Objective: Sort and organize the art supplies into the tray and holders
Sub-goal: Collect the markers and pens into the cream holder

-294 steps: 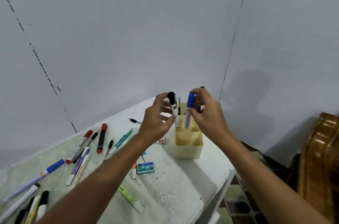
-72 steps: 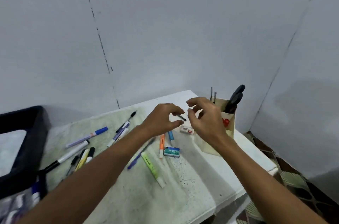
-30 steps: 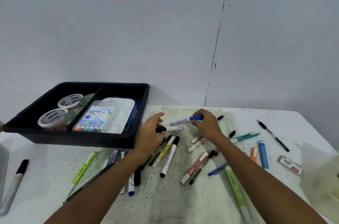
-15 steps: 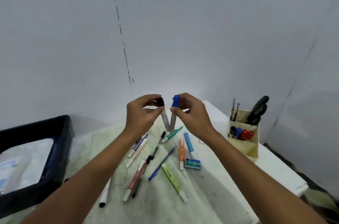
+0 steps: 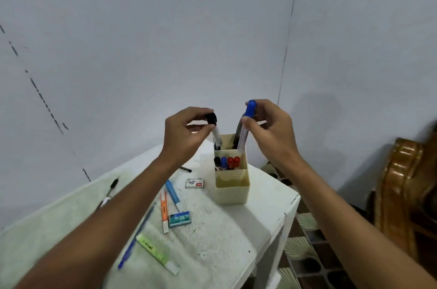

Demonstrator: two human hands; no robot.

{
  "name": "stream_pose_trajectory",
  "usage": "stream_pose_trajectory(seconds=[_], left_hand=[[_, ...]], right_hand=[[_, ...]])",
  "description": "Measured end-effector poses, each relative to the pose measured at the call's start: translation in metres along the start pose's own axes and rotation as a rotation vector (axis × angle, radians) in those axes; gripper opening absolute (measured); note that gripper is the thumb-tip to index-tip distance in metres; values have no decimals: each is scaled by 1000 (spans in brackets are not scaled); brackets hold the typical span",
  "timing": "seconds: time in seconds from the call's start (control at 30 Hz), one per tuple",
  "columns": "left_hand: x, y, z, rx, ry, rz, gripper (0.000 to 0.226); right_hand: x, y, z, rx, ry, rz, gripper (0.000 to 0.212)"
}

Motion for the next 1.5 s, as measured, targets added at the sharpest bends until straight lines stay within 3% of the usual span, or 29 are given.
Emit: stream_pose_trajectory(seconds=[0.53,1.07,1.5], left_hand=[[-18,23,67,76,-120,123,34],[-22,42,86,460,11,390,26],[-28,44,108,509,-229,506,33]], right_hand=[[-24,29,-93,-144,139,188,23],[-44,53,-134,-247,242,286,27],[-50,54,-146,-351,261,267,25]])
Point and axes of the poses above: each hand's wrist, its own x-axis towards the middle knuckle, its own y-axis out of the palm, z = x × y, the point moved 9 cm from there along x, towards the middle knuckle, and after that the axes turned 6 degrees about -x, right-handed, at the moved point
